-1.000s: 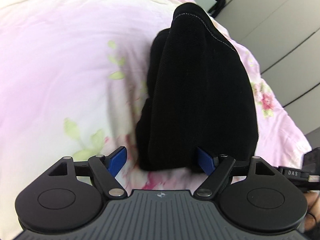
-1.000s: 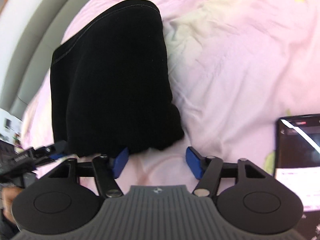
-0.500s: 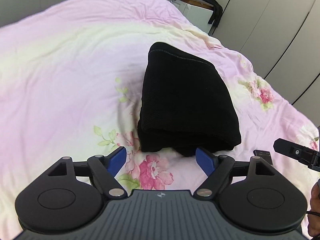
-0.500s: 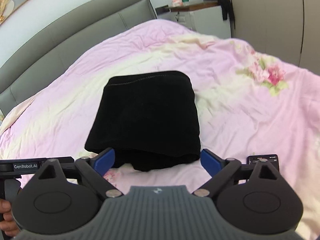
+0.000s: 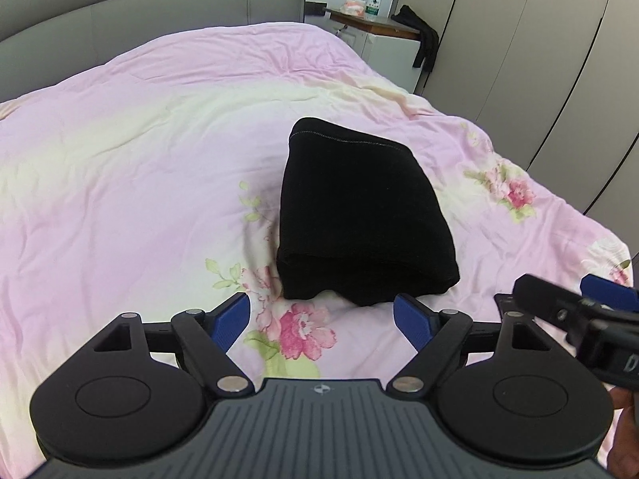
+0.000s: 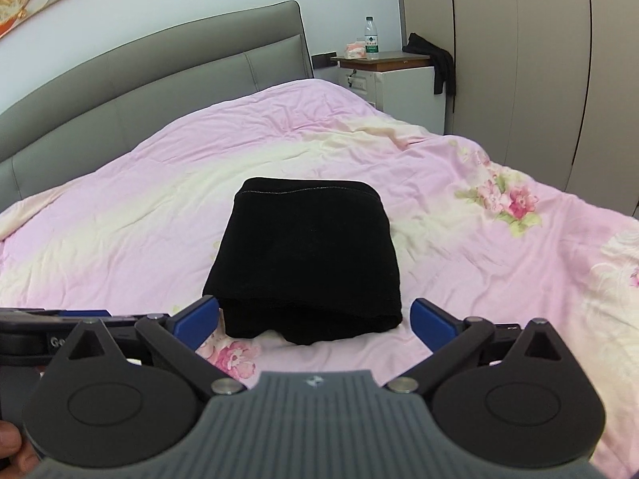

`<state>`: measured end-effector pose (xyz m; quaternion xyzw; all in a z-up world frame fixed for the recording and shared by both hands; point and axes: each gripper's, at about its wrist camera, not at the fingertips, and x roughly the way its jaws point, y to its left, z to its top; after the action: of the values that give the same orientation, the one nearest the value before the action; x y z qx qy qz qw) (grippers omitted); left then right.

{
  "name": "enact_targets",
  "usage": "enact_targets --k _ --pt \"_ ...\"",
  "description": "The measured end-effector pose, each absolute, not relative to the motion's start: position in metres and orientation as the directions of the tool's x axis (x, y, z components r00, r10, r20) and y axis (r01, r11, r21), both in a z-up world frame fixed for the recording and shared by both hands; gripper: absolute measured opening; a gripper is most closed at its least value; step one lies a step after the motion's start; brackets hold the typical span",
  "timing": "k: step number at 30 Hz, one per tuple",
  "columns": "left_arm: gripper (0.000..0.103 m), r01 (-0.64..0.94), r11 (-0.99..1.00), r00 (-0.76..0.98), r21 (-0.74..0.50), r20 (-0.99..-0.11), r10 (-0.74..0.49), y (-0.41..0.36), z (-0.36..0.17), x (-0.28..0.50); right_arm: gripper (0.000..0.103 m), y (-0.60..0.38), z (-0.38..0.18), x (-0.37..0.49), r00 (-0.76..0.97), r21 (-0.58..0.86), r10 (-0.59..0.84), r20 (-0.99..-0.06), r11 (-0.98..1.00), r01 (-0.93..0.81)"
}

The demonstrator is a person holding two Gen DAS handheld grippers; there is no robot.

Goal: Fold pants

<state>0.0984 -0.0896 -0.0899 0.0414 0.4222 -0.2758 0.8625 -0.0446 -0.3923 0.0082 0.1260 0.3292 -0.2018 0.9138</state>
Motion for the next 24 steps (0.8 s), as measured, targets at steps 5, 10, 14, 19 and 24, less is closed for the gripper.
enact_targets --k 5,10,14,19,24 --pt "0.096 0.509 0.848 0.495 -0.145 -0.757 -0.427 -0.092 -0.088 0.092 0.098 -0.382 0.01 -0.048 0.693 0.082 -0.296 -0.657 0.886 0.456" --pt "0.097 0.503 0.856 0.498 -0.12 -0.768 -0.401 -0.101 -0.09 0.089 0.098 -0.381 0.01 -0.049 0.686 0.083 -0.303 -0.661 0.88 0.468" --pt "0.097 0.503 0.856 0.506 -0.121 -0.762 -0.405 -0.101 -0.087 0.087 0.098 -0.382 0.012 -0.052 0.686 0.094 -0.3 -0.663 0.876 0.474" --pt "0.097 0.503 0.857 0.516 -0.113 -0.756 -0.403 -0.1 -0.085 0.085 0.098 -0.383 0.013 -0.053 0.685 0.098 -0.301 -0.664 0.872 0.479" --pt "0.097 0.502 0.857 0.516 -0.115 -0.755 -0.404 -0.099 -0.084 0.085 0.098 -0.383 0.013 -0.052 0.684 0.1 -0.3 -0.665 0.872 0.479"
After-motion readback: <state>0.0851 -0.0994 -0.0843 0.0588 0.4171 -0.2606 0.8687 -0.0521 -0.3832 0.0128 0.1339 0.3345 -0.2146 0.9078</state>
